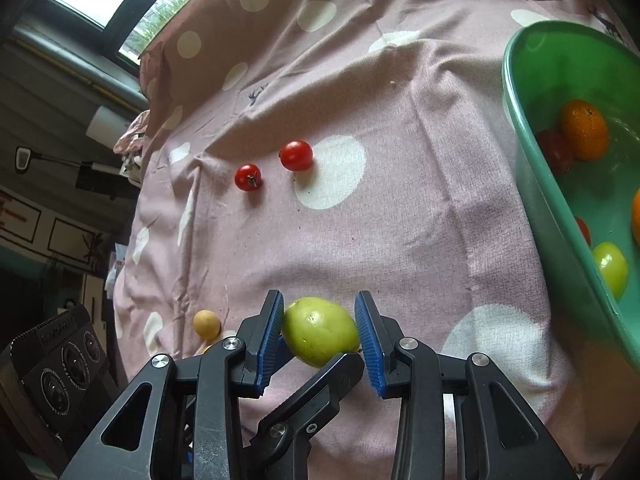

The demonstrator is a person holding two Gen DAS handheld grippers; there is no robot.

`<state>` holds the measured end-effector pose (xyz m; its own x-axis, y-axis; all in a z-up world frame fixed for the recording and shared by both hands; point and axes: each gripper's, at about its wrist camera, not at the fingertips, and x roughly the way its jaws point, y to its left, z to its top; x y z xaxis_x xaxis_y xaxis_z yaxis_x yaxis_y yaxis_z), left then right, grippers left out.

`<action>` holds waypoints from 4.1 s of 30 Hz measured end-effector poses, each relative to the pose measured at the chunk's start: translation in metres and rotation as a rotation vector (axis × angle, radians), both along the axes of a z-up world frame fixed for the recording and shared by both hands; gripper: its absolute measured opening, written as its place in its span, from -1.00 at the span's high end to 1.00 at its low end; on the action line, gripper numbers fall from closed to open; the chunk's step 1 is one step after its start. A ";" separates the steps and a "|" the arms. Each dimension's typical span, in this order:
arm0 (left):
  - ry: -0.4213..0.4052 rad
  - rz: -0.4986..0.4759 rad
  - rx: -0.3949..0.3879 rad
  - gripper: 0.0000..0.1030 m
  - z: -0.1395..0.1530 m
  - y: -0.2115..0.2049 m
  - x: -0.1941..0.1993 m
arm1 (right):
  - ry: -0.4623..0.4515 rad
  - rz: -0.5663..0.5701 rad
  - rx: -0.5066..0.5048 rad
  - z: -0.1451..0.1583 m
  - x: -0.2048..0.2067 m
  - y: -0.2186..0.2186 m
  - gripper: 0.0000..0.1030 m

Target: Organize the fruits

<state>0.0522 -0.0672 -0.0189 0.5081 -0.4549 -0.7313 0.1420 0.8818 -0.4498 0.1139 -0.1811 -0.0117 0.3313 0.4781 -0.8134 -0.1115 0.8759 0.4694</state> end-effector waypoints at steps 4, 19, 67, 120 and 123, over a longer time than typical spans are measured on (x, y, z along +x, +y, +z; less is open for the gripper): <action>-0.041 0.006 -0.002 0.13 0.014 -0.002 -0.004 | -0.058 0.007 0.001 0.017 -0.006 0.000 0.22; -0.181 -0.047 0.038 0.14 0.060 -0.042 -0.006 | -0.202 -0.055 0.060 0.061 -0.019 -0.034 0.22; -0.126 -0.336 -0.039 0.26 0.046 -0.175 0.032 | -0.194 -0.383 -0.013 0.059 -0.026 -0.174 0.22; 0.075 0.206 0.031 0.47 0.012 0.097 -0.041 | 0.039 0.406 0.027 -0.006 0.020 0.119 0.38; 0.104 0.222 0.090 0.47 0.005 0.094 -0.038 | 0.073 0.440 0.001 -0.018 0.021 0.132 0.47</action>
<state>0.0145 0.0269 -0.0140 0.5083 -0.2713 -0.8173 -0.1024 0.9233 -0.3702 0.1351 -0.0489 -0.0298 0.0379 0.5615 -0.8266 -0.4401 0.7521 0.4906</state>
